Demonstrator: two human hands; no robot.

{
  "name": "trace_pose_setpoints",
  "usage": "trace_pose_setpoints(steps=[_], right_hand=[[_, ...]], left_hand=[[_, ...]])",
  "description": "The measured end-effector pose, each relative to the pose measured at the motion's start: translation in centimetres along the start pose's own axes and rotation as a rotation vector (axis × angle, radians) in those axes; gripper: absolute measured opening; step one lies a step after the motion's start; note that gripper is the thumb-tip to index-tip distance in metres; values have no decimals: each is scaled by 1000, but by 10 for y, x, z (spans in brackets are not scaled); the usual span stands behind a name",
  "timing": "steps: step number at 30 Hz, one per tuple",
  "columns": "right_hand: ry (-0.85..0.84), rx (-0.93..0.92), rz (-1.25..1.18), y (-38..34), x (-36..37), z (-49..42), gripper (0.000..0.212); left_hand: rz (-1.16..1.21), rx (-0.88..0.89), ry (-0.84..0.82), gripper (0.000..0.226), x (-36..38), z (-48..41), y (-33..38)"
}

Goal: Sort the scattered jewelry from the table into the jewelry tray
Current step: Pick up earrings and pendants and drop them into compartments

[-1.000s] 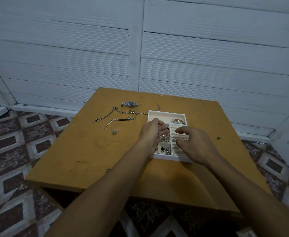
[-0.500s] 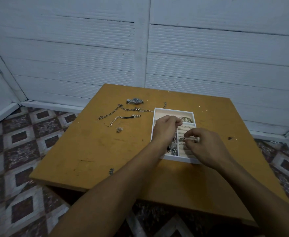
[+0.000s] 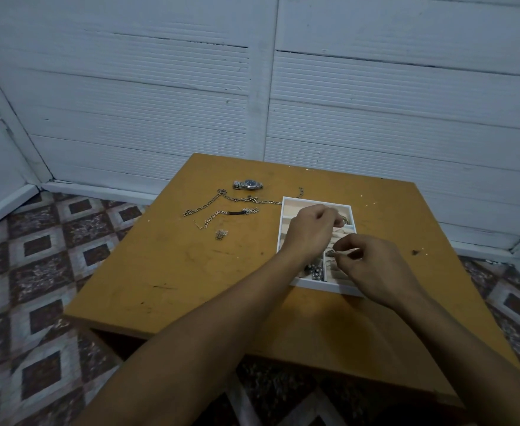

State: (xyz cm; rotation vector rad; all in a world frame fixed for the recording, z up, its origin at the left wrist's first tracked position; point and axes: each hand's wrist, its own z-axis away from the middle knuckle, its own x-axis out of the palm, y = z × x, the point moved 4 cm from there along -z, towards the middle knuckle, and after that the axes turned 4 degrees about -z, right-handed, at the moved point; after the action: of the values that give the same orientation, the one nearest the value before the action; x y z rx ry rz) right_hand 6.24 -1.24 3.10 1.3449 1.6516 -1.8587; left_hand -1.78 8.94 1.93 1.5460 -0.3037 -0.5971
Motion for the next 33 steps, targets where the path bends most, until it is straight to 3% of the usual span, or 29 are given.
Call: trace_pose_setpoints(steps=[5,19,29,33], right_hand=[[-9,13,4,-1,0,3,14],[-25,31,-83,-16,19,-5,11],[-107,-24,-165,-50,51,-29,16],[-143,-88,-52,-69,74,-57,17]], left_hand=[[-80,35,-4,33,-9,-2,6],[253,-94,193,27,-83,27,-25],[-97,-4,194,17,-154,56,-62],[-350,85,192,14,-178,53,-68]])
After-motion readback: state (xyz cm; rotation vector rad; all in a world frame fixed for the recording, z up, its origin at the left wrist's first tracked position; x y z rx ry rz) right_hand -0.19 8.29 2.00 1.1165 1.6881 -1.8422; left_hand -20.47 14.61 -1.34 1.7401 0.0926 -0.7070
